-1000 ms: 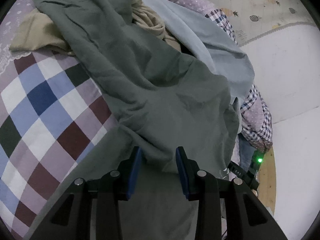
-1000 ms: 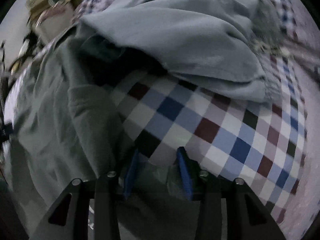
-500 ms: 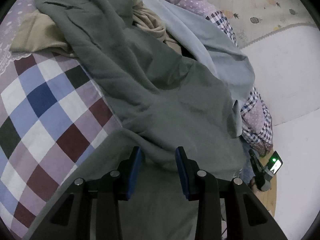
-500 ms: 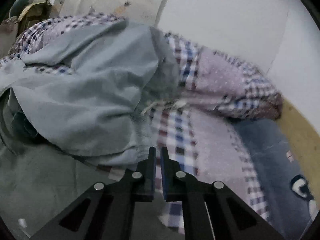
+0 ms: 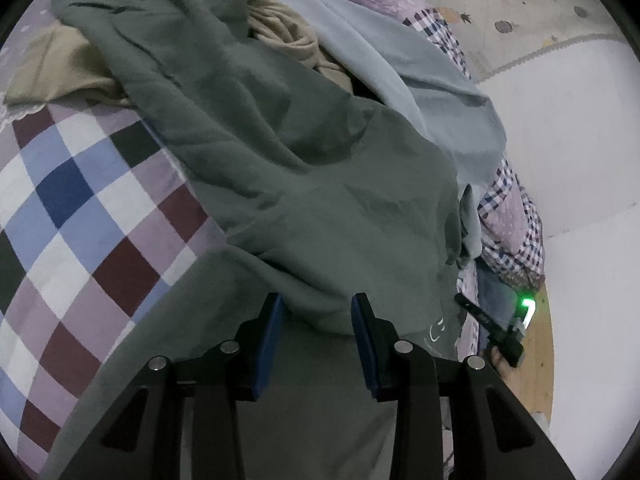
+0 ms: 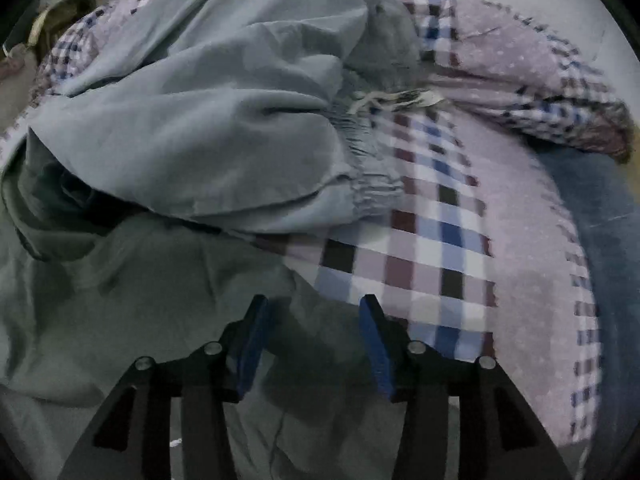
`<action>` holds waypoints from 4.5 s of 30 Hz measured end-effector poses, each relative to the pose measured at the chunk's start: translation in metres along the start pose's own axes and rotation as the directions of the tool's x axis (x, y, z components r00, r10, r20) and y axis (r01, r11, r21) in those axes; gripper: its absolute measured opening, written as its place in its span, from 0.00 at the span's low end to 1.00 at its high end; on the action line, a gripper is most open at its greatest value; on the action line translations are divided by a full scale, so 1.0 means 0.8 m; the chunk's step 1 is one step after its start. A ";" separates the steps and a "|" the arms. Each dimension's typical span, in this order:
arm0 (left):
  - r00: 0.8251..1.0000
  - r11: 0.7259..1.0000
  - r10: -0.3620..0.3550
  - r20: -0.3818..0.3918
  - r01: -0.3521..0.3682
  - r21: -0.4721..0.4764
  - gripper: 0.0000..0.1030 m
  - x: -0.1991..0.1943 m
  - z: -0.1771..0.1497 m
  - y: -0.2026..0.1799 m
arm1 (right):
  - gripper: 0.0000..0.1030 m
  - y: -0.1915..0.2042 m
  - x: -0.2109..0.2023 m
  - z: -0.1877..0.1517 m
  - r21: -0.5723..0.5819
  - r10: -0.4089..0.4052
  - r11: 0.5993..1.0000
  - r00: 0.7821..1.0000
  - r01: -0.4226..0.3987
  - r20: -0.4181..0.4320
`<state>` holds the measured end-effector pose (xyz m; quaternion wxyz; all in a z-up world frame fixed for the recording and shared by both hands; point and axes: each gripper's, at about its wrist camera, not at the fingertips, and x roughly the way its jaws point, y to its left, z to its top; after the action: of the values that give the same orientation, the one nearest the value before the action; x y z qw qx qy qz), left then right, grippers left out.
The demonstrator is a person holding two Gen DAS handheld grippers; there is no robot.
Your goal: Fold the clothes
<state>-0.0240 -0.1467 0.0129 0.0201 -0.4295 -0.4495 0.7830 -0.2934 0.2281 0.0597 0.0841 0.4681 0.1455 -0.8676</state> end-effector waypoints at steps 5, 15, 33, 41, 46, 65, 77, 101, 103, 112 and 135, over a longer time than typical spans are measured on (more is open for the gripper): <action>0.998 1.000 0.003 0.070 -0.005 0.028 0.56 -0.021 0.007 -0.006 | 0.50 -0.003 -0.064 -0.037 0.175 0.009 0.984 0.990 -0.033 0.138; 0.969 0.993 -0.032 0.247 0.059 -0.100 0.64 -0.106 0.054 0.052 | 0.53 0.110 -0.213 -0.148 0.068 0.181 0.978 0.963 -0.198 0.200; 0.885 0.937 0.039 0.464 0.128 -0.324 0.65 -0.228 0.138 0.236 | 0.64 0.311 -0.307 -0.307 -0.092 0.532 0.847 0.832 -0.524 0.155; 0.902 0.960 -0.021 0.431 0.138 -0.243 0.65 -0.225 0.134 0.218 | 0.62 0.506 -0.356 -0.418 -0.639 0.616 0.617 0.787 -0.459 0.030; 0.919 0.966 -0.061 0.389 0.153 -0.209 0.65 -0.222 0.131 0.210 | 0.60 0.562 -0.348 -0.472 -0.803 0.567 0.497 0.824 -0.329 0.013; 0.894 0.982 -0.015 0.449 0.097 -0.162 0.65 -0.260 0.148 0.252 | 0.04 0.579 -0.333 -0.469 -0.839 0.549 0.428 0.834 -0.336 -0.054; 0.918 0.971 -0.072 0.389 0.153 -0.181 0.66 -0.209 0.230 0.284 | 0.47 0.515 -0.354 -0.401 -0.568 0.773 0.446 0.618 -0.692 -0.147; 0.833 0.996 -0.038 0.551 -0.010 0.085 0.02 -0.202 0.274 0.133 | 0.47 0.397 -0.322 -0.324 -0.289 0.748 0.649 0.660 -0.704 0.070; 0.809 0.978 -0.139 0.572 0.021 0.207 0.02 -0.224 0.252 0.065 | 0.48 0.372 -0.328 -0.309 -0.263 0.737 0.670 0.666 -0.694 0.119; 0.932 0.602 -0.341 0.122 0.117 0.790 0.02 -0.097 -0.007 -0.215 | 0.54 0.122 -0.345 -0.244 0.145 0.481 0.771 0.717 -0.620 0.505; 0.987 0.802 -0.009 0.161 -0.089 0.591 0.68 -0.093 -0.066 -0.084 | 0.54 0.018 -0.203 -0.231 0.410 0.457 0.760 0.863 -0.504 0.214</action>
<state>0.0351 -0.1015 0.0979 0.1022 -0.3483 -0.1719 0.9158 -0.0548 0.2772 0.0975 0.1998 0.4513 -0.1898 -0.8488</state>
